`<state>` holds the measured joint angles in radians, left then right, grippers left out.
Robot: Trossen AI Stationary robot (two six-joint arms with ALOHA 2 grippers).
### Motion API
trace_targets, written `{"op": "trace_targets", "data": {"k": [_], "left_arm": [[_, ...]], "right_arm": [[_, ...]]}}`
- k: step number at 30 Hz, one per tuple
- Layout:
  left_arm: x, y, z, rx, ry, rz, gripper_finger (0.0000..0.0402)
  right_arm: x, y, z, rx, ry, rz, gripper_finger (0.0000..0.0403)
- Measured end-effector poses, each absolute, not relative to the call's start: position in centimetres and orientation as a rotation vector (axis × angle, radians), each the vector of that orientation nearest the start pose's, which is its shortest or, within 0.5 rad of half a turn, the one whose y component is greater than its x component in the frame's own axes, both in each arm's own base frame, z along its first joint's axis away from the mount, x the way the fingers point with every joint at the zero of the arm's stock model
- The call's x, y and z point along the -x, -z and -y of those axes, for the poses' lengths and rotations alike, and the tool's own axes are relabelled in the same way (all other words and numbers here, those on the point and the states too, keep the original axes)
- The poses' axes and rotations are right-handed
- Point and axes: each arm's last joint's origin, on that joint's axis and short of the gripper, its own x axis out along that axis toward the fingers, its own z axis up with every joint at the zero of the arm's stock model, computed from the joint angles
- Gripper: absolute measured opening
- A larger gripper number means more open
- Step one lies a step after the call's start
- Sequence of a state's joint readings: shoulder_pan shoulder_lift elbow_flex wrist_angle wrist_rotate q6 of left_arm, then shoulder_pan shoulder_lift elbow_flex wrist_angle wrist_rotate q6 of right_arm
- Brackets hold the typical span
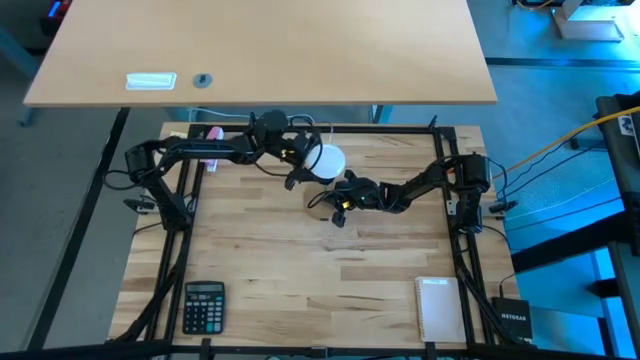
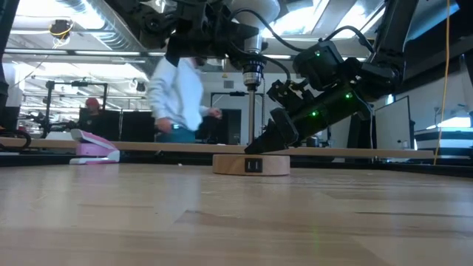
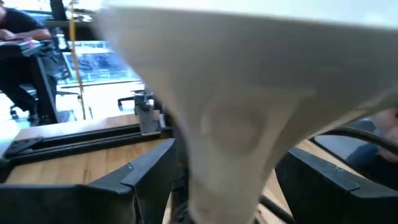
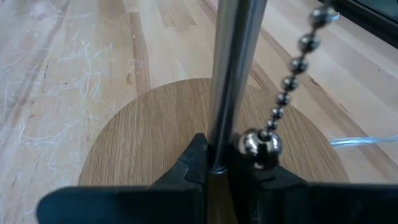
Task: Screw lightbulb
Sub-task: Remove the white lightbulb from the lamp
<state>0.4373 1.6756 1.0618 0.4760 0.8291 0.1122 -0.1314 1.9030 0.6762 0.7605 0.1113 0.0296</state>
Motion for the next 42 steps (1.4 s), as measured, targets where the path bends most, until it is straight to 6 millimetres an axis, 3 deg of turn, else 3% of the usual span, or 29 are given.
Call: {"op": "trace_targets", "data": {"k": [4, 9, 13, 17, 24, 28, 36, 42], "left_arm": [[-34.3, -26.3, -13.9, -0.006, 0.357, -0.093, 0.023], [-34.3, -26.5, -13.7, 0.0, 0.308, -0.098, 0.0142], [-34.3, -27.0, -12.9, -0.009, 0.193, -0.132, 0.0133], [-34.9, -27.3, -11.0, -0.025, -0.056, -0.173, 0.0133], [-35.9, -27.5, -6.0, 0.047, -0.684, -0.128, 0.0133], [-35.8, -27.7, -3.0, 0.09, -0.88, -0.046, 0.0134], [-35.9, -27.6, -0.6, 0.065, -0.851, -0.065, 0.0138], [-35.9, -27.4, 0.4, 0.042, -0.775, -0.107, 0.0139]], "right_arm": [[-32.8, -9.9, 4.7, -0.035, 0.24, -0.464, 0.0037], [-32.8, -9.9, 4.7, -0.039, 0.241, -0.465, 0.0037], [-32.8, -9.9, 4.8, -0.035, 0.262, -0.464, 0.0037], [-32.8, -10.0, 4.9, -0.055, 0.29, -0.458, 0.0037], [-32.8, -10.0, 5.0, -0.06, 0.333, -0.451, 0.0037], [-32.9, -10.1, 5.0, -0.057, 0.326, -0.441, 0.0036], [-32.9, -10.1, 4.7, -0.064, 0.272, -0.446, 0.0038], [-32.7, -10.8, 4.4, -0.092, 0.174, -0.454, 0.0101]]}}
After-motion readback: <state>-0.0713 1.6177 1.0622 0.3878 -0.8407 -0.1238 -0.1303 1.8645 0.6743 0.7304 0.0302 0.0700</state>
